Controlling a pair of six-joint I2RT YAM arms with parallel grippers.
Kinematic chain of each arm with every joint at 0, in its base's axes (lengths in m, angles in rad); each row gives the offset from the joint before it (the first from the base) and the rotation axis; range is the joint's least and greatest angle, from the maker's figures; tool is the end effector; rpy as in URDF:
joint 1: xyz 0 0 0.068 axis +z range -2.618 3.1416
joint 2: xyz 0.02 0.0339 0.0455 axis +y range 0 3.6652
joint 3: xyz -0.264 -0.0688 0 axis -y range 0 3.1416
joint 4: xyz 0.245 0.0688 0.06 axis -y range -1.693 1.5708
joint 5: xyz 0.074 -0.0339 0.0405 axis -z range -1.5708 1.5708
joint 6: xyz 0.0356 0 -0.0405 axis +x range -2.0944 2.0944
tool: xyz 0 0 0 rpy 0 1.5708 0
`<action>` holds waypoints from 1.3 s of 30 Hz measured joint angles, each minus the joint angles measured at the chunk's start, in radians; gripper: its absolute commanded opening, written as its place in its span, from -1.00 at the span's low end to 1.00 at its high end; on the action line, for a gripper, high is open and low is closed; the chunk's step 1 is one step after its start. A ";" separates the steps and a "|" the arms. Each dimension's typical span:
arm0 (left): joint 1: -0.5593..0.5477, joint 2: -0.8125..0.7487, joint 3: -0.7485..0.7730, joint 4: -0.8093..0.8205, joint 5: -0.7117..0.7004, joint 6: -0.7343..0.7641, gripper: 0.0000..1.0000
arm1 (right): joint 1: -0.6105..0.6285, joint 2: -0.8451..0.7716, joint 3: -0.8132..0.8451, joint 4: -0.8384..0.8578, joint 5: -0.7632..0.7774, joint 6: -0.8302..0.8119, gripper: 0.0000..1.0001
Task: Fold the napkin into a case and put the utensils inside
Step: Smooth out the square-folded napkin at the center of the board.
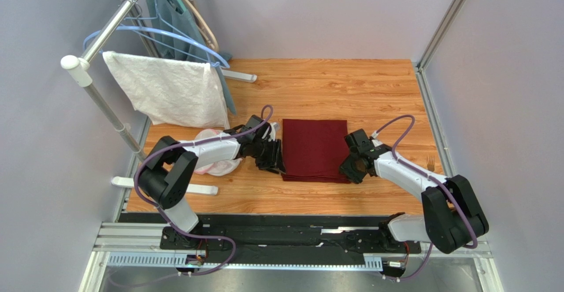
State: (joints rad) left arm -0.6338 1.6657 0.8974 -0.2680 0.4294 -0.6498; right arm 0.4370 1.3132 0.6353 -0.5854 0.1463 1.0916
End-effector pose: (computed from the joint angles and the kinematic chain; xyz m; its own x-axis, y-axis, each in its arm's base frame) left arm 0.2467 -0.1997 0.1577 -0.9813 0.0385 -0.1888 0.1453 0.7917 -0.5935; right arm 0.1963 0.0860 0.1578 -0.7342 0.6260 -0.2628 0.5916 0.7798 0.2045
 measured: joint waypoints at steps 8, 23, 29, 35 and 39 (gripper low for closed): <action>-0.008 0.022 0.024 0.005 0.005 -0.003 -0.13 | -0.002 0.002 0.001 -0.003 -0.002 -0.009 -0.55; -0.012 0.033 0.049 -0.004 -0.012 -0.004 -0.14 | -0.002 -0.027 0.001 -0.009 -0.006 -0.034 -1.00; -0.016 0.059 0.068 -0.013 -0.017 -0.005 -0.23 | -0.002 -0.055 0.001 -0.017 -0.006 -0.043 -1.00; -0.020 0.071 0.084 -0.031 -0.024 -0.010 -0.73 | -0.002 -0.055 0.001 -0.015 -0.013 -0.052 -1.00; -0.021 0.074 0.111 -0.049 -0.026 -0.006 -1.00 | -0.002 -0.056 0.002 -0.015 -0.019 -0.077 -1.00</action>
State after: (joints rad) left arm -0.6548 1.7401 1.0084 -0.3168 0.4030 -0.6556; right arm 0.4351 1.2568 0.6373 -0.6006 0.1276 1.0142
